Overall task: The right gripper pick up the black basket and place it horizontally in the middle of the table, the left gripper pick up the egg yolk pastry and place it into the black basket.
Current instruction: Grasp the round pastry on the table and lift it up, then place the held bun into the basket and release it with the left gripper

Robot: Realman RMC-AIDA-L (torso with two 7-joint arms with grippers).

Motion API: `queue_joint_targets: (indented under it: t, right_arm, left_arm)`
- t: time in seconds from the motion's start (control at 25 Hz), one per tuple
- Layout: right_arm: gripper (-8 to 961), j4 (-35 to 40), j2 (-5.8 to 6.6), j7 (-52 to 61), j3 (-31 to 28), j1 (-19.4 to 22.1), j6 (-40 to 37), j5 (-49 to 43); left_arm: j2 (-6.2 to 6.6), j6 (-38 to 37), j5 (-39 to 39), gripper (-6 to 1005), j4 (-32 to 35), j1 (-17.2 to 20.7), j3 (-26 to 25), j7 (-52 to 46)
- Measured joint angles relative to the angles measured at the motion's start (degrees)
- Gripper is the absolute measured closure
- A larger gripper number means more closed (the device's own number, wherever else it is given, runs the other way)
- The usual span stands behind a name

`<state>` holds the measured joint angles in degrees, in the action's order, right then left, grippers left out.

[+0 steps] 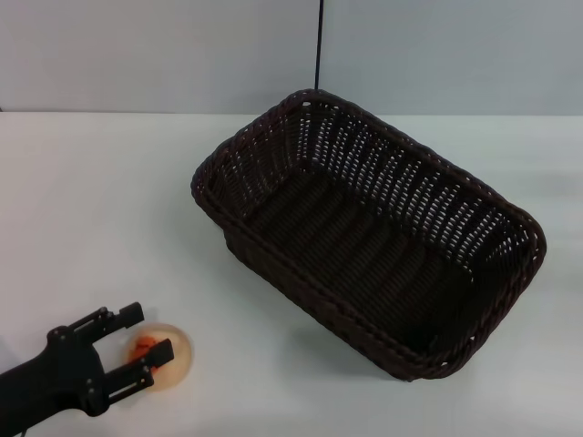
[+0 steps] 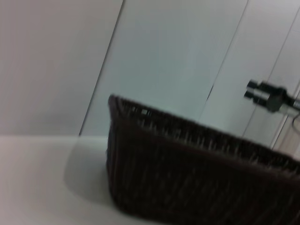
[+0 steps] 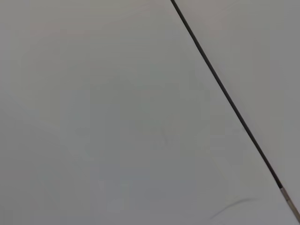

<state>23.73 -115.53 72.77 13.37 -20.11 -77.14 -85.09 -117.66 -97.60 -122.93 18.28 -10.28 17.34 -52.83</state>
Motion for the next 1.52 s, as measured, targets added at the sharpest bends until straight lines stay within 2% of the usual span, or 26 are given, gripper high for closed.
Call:
queue_joint_targets:
  t: [0.52, 0.84, 1.04, 1.2, 1.28, 1.32, 1.36, 1.48, 1.52]
  right_arm:
    - [364, -1.4, -0.07, -0.1, 0.1, -0.1, 0.3, -0.3]
    - [364, -2.1, -0.28, -1.3, 0.3, 0.0, 0.4, -0.3]
    - [364, -2.9, -0.08, -1.6, 0.3, -0.2, 0.4, -0.3]
    - [364, -2.9, -0.16, -1.6, 0.4, -0.5, 0.4, -0.3]
    - [364, -2.9, -0.27, -1.6, 0.5, -0.8, 0.4, -0.3]
    - [364, -3.0, -0.31, -1.6, 0.5, -0.8, 0.4, -0.3]
    - [364, -3.0, -0.36, -1.6, 0.5, -0.9, 0.4, -0.3]
    - [364, -3.2, -0.62, -1.6, 0.7, -1.2, 0.4, -0.4]
    - [364, -3.4, -0.7, -1.6, 0.7, -1.2, 0.4, -0.4]
  left_arm:
    - [-0.12, 4.5, -2.8, 276, -0.1, -0.6, -0.1, -0.2]
    - [-0.25, 3.4, -2.5, 699, -0.4, -0.7, -0.4, 0.4]
    - [-0.24, -0.9, -1.7, 772, -0.4, -0.9, -1.8, 0.4]
    - [-0.28, -8.5, -1.6, 831, -0.8, -1.9, -9.3, 0.4]
    - [-0.31, -9.9, -1.6, 860, -1.4, -2.5, -11.1, 0.5]
    - [-0.29, -11.2, -1.5, 867, -3.7, -4.2, -15.2, 0.7]
    - [-0.3, -11.3, -1.5, 873, -4.6, -5.0, -16.7, 0.8]
    - [-0.34, -11.2, -1.5, 893, -6.4, -7.0, -19.0, 1.2]
    - [-0.45, -10.6, -1.5, 899, -7.9, -9.4, -19.7, 1.9]
